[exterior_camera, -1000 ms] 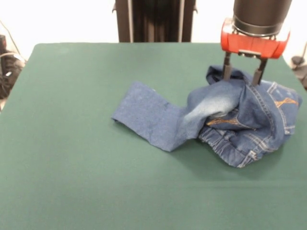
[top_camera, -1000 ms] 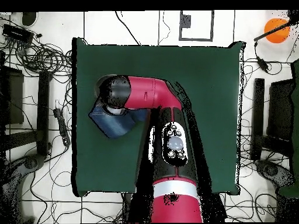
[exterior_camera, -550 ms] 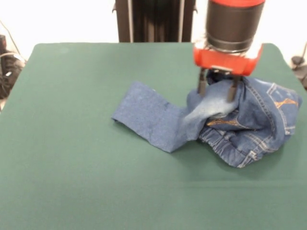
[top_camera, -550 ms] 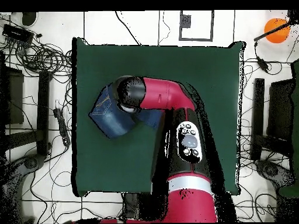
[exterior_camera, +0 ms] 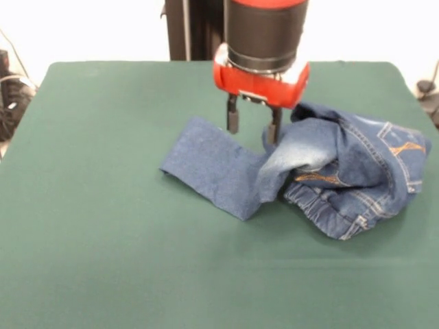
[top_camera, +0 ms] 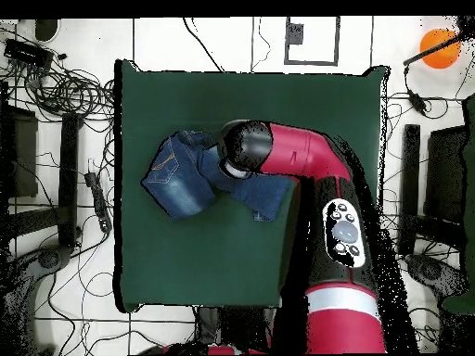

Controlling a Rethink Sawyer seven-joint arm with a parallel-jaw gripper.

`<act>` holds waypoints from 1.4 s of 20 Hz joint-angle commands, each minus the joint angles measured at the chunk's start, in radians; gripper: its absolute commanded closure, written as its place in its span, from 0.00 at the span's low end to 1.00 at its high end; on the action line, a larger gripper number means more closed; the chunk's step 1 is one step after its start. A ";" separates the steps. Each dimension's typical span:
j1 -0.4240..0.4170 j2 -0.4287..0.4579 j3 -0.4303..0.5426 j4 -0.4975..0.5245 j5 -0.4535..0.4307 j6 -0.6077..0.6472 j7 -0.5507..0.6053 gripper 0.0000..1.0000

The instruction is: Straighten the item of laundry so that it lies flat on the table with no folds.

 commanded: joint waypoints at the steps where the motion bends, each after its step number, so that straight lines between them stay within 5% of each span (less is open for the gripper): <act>1: 0.016 -0.058 0.072 0.073 -0.029 0.081 -0.055 0.00; 7: 0.007 -0.087 0.075 0.079 -0.033 0.116 -0.073 0.00; 28: -0.071 -0.032 0.132 0.152 -0.116 -0.076 -0.096 0.00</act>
